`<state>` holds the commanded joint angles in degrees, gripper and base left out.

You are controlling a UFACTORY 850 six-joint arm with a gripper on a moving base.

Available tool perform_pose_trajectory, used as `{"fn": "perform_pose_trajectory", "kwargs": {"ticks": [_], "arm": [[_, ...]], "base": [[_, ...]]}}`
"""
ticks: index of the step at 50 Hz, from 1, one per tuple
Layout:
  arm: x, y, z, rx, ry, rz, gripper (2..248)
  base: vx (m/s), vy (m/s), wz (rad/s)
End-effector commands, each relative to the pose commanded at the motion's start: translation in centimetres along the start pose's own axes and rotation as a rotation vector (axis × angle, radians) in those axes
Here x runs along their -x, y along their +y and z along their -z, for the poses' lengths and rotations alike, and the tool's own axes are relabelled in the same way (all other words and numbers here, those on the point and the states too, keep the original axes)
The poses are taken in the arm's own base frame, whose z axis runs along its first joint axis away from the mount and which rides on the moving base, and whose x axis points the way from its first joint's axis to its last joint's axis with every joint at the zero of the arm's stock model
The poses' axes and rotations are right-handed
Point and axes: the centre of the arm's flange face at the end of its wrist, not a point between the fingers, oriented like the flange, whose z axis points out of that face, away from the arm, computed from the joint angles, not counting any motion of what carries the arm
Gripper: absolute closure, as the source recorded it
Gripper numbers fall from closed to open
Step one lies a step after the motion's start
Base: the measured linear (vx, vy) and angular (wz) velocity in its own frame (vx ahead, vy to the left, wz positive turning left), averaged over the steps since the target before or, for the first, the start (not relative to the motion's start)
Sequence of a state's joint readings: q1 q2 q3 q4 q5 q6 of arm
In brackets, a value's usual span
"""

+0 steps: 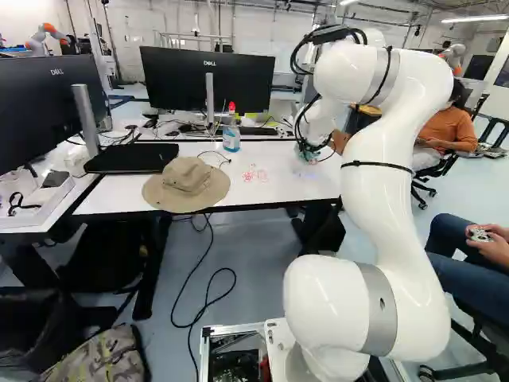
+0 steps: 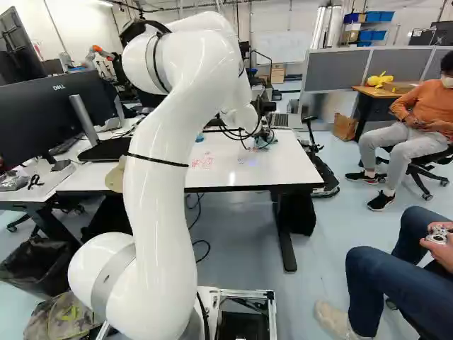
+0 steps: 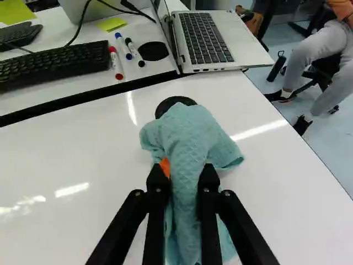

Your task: Clean the table with the green towel

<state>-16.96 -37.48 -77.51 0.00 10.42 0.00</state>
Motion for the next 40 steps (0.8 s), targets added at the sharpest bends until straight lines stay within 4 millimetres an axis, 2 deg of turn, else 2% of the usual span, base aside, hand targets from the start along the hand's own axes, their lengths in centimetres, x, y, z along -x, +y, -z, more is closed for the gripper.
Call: {"fn": "perform_pose_trajectory", "kwargs": {"ticks": [20, 40], "arm": [[-0.5, -2.7, 3.8, -0.031, 0.014, 0.025, 188], [0.5, -3.4, 9.0, -0.041, -0.028, 0.035, 188]], "base": [[0.0, 0.0, 0.0], [0.0, 0.0, 0.0]]}}
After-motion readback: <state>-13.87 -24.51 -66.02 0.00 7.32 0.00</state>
